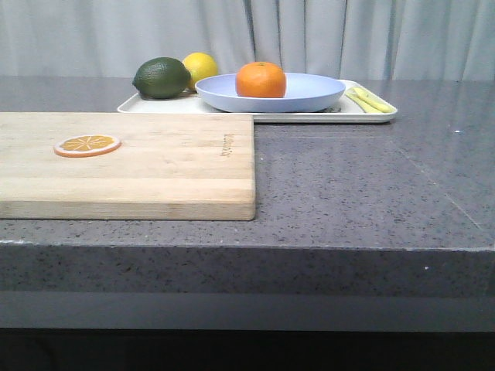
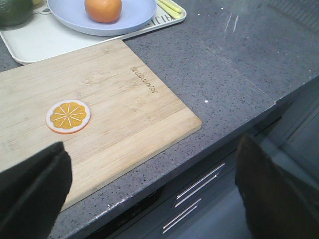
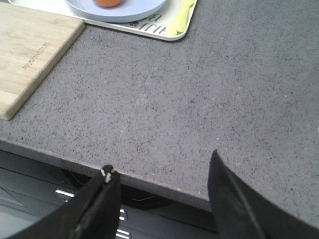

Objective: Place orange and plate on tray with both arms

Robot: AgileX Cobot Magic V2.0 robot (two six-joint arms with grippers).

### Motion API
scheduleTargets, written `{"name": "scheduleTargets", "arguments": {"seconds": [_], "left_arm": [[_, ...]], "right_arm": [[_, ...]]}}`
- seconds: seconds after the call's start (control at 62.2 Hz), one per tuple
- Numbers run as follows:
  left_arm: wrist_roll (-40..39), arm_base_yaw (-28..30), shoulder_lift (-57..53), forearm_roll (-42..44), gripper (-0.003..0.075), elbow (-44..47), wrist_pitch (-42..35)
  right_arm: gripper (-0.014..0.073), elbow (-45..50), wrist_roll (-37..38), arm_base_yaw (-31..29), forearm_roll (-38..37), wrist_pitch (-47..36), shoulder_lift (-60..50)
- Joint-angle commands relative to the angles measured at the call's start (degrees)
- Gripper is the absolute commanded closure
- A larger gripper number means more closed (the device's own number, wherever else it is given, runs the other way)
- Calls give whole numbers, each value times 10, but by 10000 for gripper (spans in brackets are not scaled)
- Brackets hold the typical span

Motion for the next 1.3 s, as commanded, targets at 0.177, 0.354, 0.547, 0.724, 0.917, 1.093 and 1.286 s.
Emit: {"name": "scheduleTargets", "arguments": {"seconds": [0.177,0.354,0.547,0.724,0.917,1.093,1.286], "left_arm": [[-2,0,1,-12,377,-15,-38],[-2,0,1,-12,594,-15,-38],[-2,0,1,-11,741,-15,-38],[-2,0,1,-11,740,-15,-38],[-2,0,1,-11,740,-15,-38],[-2,0,-6,-12,740,-10,-43],[1,63,-69,9,740,37,-59]], "right_arm": [[372,-11,-5,0,-3,-7,5],[579,-11,-5,0,-3,-8,5],[659,-11,-5,0,-3,-11,5],[659,-11,-5,0,-3,-12,5],[659,-11,-5,0,-3,-12,5],[659,-11,-5,0,-3,-12,5],[659,-11,-5,0,-3,-12,5]]}}
